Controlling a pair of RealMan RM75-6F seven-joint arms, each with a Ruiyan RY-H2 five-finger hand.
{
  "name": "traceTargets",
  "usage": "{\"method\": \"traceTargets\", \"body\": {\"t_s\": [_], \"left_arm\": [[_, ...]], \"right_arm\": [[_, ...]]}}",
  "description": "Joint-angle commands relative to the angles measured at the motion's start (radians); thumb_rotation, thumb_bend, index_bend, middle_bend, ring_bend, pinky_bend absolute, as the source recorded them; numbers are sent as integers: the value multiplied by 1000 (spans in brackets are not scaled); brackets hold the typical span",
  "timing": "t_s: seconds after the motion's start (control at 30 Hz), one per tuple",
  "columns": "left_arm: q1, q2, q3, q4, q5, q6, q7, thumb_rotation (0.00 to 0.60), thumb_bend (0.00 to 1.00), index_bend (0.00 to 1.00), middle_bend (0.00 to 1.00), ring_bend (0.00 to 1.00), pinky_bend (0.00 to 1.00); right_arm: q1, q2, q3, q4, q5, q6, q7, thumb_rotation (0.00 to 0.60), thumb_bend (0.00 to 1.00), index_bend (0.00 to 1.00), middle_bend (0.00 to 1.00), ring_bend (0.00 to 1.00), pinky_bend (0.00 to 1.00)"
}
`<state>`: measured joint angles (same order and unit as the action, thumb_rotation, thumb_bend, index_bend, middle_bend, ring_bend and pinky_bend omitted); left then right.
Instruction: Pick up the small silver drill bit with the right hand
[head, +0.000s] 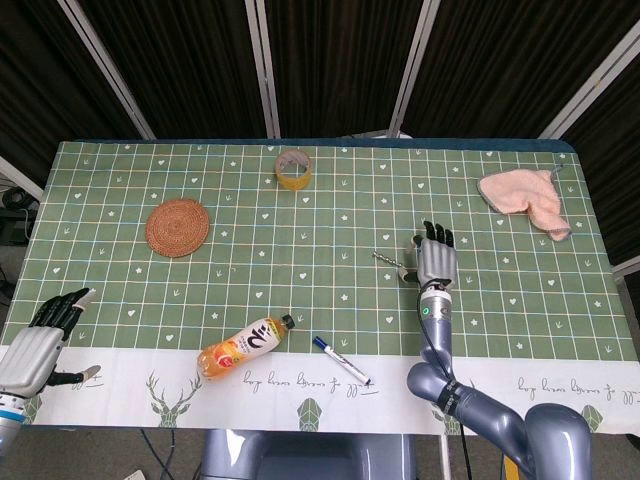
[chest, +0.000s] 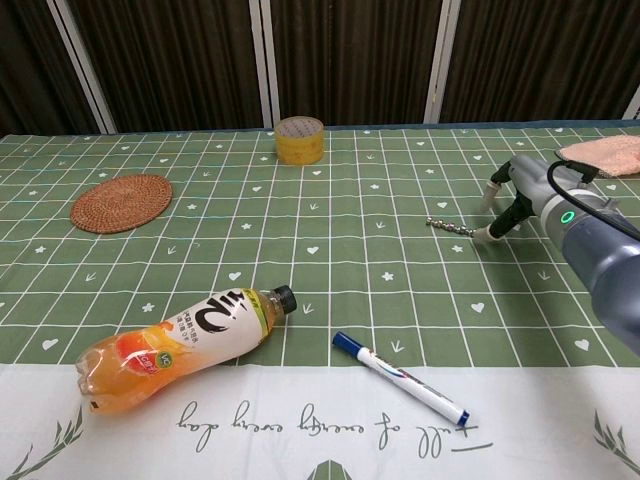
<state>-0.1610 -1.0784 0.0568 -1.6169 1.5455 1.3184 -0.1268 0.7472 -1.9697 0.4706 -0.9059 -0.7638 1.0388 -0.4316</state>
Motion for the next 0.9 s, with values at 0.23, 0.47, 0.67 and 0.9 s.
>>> {"method": "traceTargets", "body": {"t_s": [0.23,0.47,0.67,0.9], "left_arm": [[-1,0,0,-1,-2,-4,0,600,82,0,0,0,0],[-1,1,0,-1,-4,-5,-4,600,80,0,0,0,0],[-3,2,0,-3,-7,-10,-5,600,82,0,0,0,0],[-3,1,-1,-3,-9,-11,-5,600,77,0,0,0,0]], "right_arm": [[-1,-5,1,-2,4,1,1,600,171,462,75,0,0],[1,-12,3,12,10,-6,2,600,171,460,75,0,0],[3,-22,7,40,22,-19,5,600,171,491,91,0,0],[5,-33,8,72,26,-37,14,600,190,508,105,0,0]]}}
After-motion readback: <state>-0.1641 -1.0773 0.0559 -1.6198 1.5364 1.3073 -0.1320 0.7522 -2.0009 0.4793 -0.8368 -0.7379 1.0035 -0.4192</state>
